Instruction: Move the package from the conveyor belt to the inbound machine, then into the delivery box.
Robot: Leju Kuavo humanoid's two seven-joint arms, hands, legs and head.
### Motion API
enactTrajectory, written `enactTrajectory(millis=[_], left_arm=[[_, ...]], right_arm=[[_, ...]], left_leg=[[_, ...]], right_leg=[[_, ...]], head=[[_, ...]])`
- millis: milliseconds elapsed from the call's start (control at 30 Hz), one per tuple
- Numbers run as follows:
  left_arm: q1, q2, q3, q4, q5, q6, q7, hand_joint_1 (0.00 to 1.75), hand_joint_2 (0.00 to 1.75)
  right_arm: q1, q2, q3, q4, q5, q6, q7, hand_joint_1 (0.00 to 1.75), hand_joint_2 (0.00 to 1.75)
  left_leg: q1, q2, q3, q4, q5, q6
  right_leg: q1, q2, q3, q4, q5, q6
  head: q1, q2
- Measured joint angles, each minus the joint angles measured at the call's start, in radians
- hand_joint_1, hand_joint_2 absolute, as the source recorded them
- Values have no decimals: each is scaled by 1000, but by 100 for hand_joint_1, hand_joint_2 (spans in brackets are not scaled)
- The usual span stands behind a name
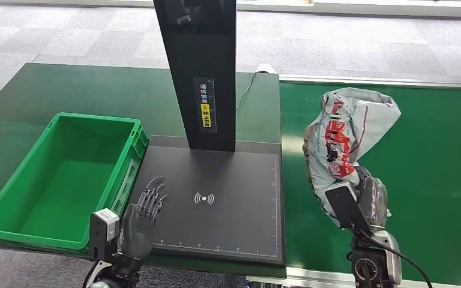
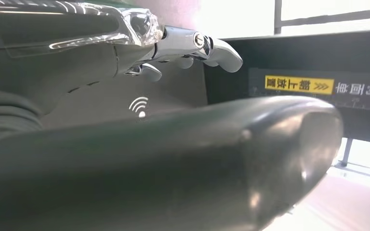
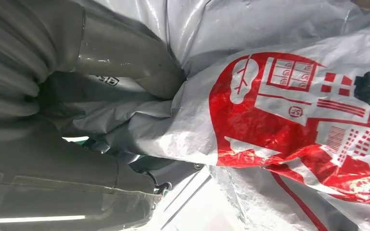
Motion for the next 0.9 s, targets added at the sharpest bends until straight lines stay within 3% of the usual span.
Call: enactTrajectory(millis=[67, 233, 300, 433, 533, 667, 900], left_arm=[[-17, -4, 2, 19, -33, 87, 21, 0, 0], [-49, -40, -3, 65, -291, 569, 121, 0, 0], [-54, -43, -23, 76, -303, 620, 132, 0, 0], [-60, -35, -57, 100, -108, 518, 86, 0, 0], [-63, -8, -75, 107, 37, 343, 13, 0, 0], [-70, 33, -88, 120, 185, 103, -18, 0, 0], [-78, 71, -90, 144, 210, 56, -26, 0, 0]], right_arm=[[1, 0, 30, -2, -24, 61, -26, 175, 175], [-1, -5, 163, 9, -31, 157, -105, 175, 175], [-9, -13, 222, 19, -35, 175, -141, 175, 175], [-24, -42, 323, 41, -77, 246, -184, 175, 175], [-37, -70, 383, 68, -119, 325, -214, 175, 175], [-67, -114, 456, 128, -143, 442, -237, 175, 175], [-98, -150, 516, 194, -146, 469, -240, 175, 175]], left_leg=[[0, 0, 0, 0, 0, 0], [0, 0, 0, 0, 0, 0], [0, -1, 0, 0, 0, 0], [0, 0, -1, 0, 0, 0], [0, -1, -1, 0, 0, 0], [0, -1, -1, 0, 0, 0], [0, -1, -1, 0, 0, 0]], right_leg=[[0, 0, 0, 0, 0, 0], [0, -1, 0, 0, 0, 0], [0, -2, 0, 0, 0, 0], [0, -1, -1, 0, 0, 0], [0, -1, -1, 0, 0, 0], [0, -1, -1, 0, 0, 0], [0, -1, -1, 0, 0, 0]], head=[[0, 0], [0, 0], [0, 0], [0, 0], [0, 0], [0, 0], [0, 0]])
